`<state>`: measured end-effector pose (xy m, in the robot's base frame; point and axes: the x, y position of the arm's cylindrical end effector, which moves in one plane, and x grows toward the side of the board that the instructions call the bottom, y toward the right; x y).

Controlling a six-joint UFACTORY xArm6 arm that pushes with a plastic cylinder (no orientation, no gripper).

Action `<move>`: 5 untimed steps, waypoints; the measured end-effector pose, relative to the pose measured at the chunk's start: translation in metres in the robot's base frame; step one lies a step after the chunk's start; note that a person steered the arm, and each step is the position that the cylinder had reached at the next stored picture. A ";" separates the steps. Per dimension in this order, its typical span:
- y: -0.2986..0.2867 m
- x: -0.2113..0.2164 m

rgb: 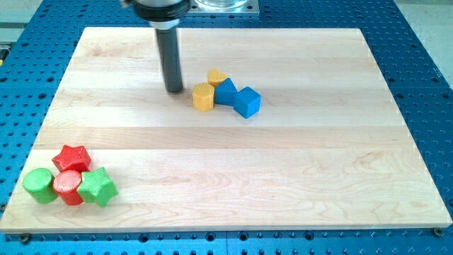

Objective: Push the yellow blocks closer to the blue blocks

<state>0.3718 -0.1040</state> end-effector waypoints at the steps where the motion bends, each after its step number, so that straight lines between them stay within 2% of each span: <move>1: 0.029 0.033; 2: 0.080 0.039; 3: 0.066 0.042; 4: 0.022 0.018; 5: 0.052 -0.011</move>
